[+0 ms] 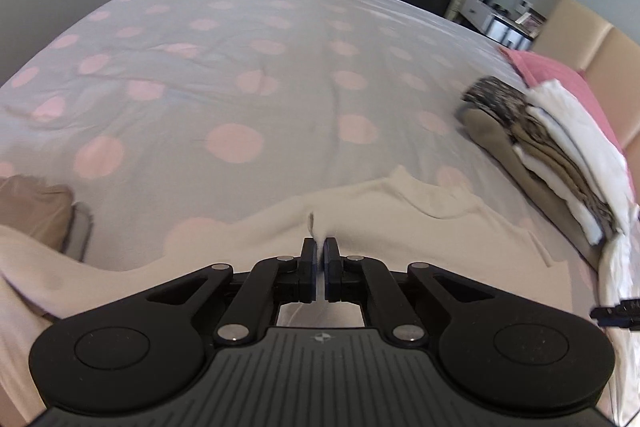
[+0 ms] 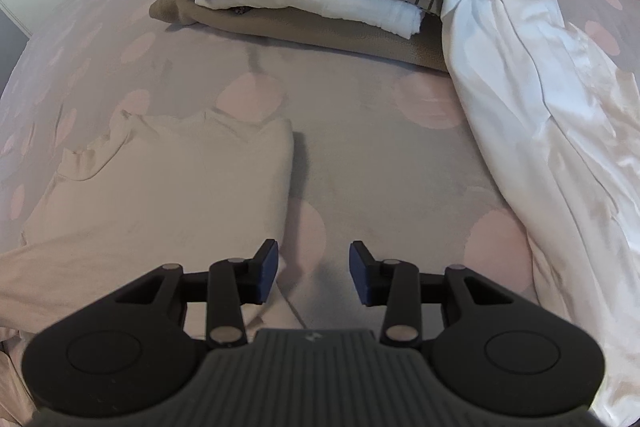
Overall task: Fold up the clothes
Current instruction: 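Grasp the sweater hem with both grippers and fold it toward the collar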
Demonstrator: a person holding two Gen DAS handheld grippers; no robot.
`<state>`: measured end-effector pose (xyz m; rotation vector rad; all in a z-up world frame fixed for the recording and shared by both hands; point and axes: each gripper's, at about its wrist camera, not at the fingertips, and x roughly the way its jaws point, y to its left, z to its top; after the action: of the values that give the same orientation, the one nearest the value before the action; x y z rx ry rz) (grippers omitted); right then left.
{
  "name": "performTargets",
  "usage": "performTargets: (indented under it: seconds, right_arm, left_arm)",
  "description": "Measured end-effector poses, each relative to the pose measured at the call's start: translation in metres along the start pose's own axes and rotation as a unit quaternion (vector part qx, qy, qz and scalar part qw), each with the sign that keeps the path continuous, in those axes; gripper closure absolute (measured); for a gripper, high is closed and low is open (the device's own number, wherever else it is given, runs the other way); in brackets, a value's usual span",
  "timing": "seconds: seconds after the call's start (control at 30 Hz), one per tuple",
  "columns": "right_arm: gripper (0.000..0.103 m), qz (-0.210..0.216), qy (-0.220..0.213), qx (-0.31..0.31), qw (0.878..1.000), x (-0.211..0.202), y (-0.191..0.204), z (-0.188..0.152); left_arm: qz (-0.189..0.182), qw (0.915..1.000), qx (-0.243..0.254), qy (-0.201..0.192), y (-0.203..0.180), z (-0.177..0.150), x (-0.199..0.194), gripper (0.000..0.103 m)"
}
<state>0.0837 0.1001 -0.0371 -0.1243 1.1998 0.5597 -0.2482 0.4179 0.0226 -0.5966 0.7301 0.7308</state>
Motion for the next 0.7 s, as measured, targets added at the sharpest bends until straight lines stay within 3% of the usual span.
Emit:
performTargets:
  seconds: [0.1,0.3,0.43,0.57,0.7]
  right_arm:
    - [0.061,0.009,0.01,-0.008,1.0,0.006,0.005,-0.003]
    - [0.062,0.007,0.02,-0.039,0.999,0.012,0.018,-0.01]
    - [0.068,0.02,0.021,-0.062,0.998,0.015,0.025,-0.016]
    - [0.068,0.042,0.018,-0.125,0.991,0.015,0.043,-0.024]
    - [0.066,0.015,-0.01,-0.218,0.976,0.022,0.066,-0.035]
  left_arm:
    - [0.012,0.9998,-0.016,0.004,0.013,0.0,0.005,0.102]
    - [0.09,0.9955,-0.022,-0.017,0.027,0.0,0.004,0.101]
    - [0.079,0.9965,-0.028,0.0,0.031,-0.002,0.009,0.102]
    - [0.071,0.9971,-0.026,0.006,0.029,-0.004,0.012,0.101]
    - [0.071,0.9971,-0.024,0.01,0.028,-0.005,0.014,0.101]
